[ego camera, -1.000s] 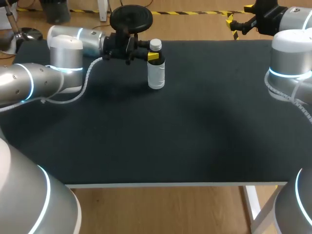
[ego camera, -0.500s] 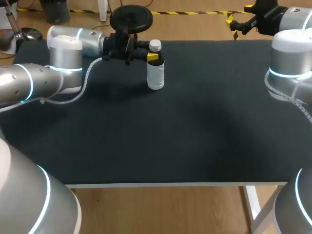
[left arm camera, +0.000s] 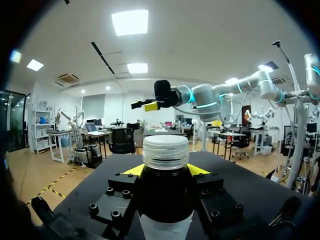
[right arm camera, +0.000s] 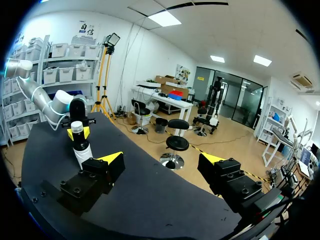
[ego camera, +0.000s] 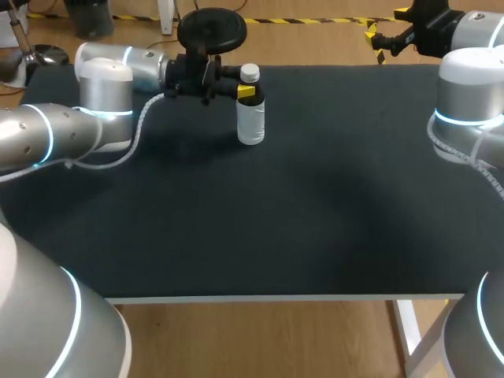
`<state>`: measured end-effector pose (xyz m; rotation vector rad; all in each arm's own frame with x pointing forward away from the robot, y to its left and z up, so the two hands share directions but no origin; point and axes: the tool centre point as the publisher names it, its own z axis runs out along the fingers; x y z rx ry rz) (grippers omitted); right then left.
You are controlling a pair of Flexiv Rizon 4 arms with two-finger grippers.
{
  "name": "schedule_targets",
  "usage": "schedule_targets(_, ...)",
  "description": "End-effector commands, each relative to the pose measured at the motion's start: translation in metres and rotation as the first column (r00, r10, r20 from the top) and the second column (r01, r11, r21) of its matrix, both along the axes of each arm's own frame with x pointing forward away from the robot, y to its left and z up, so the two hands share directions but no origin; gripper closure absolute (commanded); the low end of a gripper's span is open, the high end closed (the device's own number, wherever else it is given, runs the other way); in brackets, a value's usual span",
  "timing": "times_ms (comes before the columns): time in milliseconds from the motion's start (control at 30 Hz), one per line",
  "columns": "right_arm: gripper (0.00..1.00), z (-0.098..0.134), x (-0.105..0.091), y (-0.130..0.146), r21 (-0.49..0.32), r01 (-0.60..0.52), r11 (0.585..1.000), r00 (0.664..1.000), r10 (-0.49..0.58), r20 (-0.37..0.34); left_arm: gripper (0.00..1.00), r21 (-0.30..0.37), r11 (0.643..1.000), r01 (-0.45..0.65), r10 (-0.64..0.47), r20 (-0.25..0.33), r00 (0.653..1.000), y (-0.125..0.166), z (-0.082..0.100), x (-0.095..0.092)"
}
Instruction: Unscrew the bottle cap
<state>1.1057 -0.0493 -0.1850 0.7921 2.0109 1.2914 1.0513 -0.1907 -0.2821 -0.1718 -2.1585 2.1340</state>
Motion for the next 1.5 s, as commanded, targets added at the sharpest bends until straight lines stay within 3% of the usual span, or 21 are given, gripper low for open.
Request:
schedule_targets(33,0.00,0.000,-0.001,0.000,0.000,0.000,1.000,1.000,0.000,0.000,1.00,0.001,1.000,-0.002,0.002,0.000,1.000,0.000,0.001,-0.001)
schedule_targets(1100,0.00,0.000,-0.001,0.000,0.000,0.000,1.000,1.000,0.000,0.000,1.00,0.001,1.000,-0.002,0.002,0.000,1.000,0.000,0.001,-0.001)
schedule_targets(1500,0.00,0.004,-0.006,0.038,0.139,-0.188,0.972,0.982,0.182,0.052,1.00,0.001,1.000,-0.002,0.002,0.000,1.000,0.000,0.001,-0.001)
